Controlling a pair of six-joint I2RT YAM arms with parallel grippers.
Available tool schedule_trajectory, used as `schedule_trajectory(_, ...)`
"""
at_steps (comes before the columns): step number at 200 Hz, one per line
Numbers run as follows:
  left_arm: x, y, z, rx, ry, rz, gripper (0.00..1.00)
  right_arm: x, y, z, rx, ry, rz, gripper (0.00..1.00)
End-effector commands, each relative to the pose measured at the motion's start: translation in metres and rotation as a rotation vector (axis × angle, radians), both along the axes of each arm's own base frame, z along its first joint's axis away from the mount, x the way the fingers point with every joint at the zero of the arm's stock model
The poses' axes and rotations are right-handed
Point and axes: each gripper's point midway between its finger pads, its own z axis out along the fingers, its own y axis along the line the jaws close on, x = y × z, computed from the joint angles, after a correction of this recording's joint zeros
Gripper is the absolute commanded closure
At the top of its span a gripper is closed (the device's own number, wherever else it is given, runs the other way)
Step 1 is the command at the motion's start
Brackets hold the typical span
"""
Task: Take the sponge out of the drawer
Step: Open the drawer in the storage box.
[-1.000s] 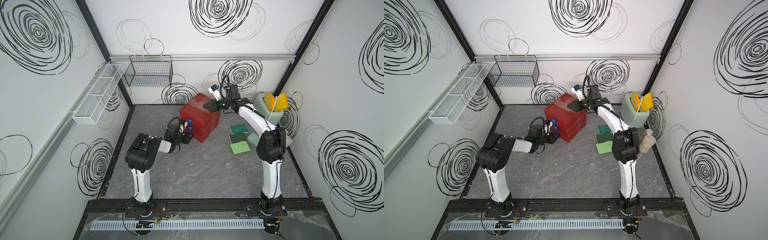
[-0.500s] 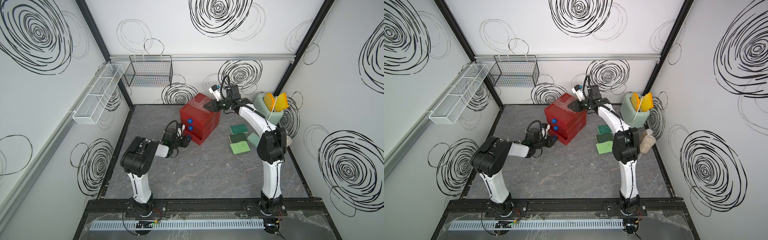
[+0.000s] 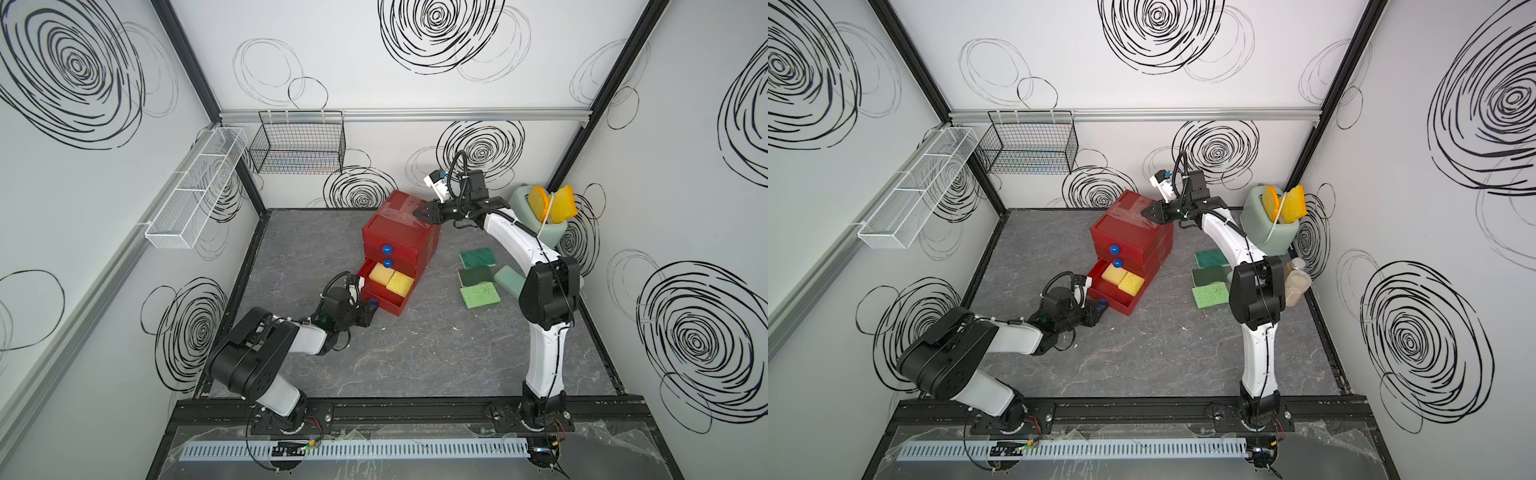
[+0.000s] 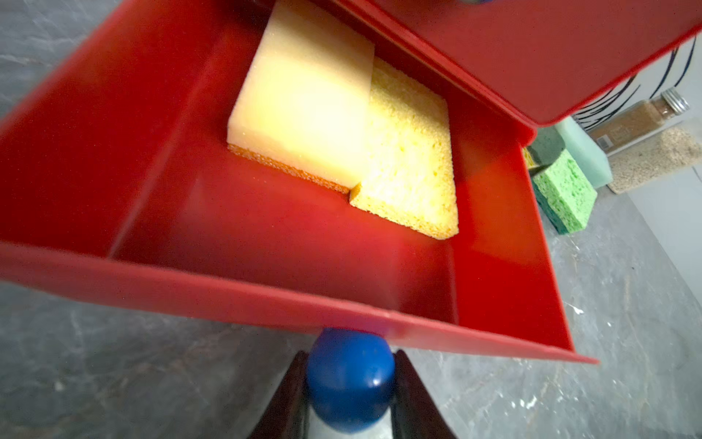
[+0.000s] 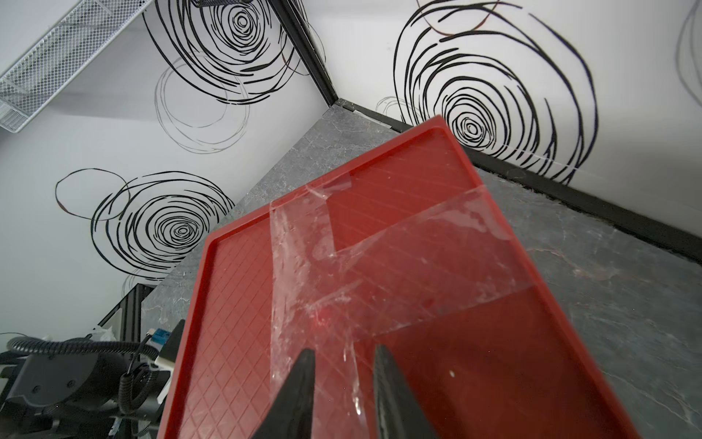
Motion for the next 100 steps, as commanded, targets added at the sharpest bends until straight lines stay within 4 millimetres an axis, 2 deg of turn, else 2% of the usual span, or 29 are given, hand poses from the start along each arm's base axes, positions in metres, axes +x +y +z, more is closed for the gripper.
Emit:
schedule_trajectory(1, -0.003, -0.009, 0.013, -0.036, -0.031, 0.008, 0.81, -0.011, -0.008, -0.035, -0.064, 0.103, -0.005, 0.7)
schedule_trajectory(64, -0.026, -0.013, 0.007, -0.056, 0.006, -0.001, 0.79, -0.006, -0.014, -0.035, -0.078, 0.097, -0.025, 0.7)
schedule_trajectory(84, -0.032, -0.015, 0.006, -0.055, 0.012, -0.001, 0.68, -0.007, -0.013, -0.035, -0.08, 0.098, -0.025, 0.7)
schedule_trajectory(100, -0.033, -0.015, 0.005, -0.04, 0.009, 0.009, 0.54, -0.006, -0.014, -0.035, -0.079, 0.097, -0.026, 0.7)
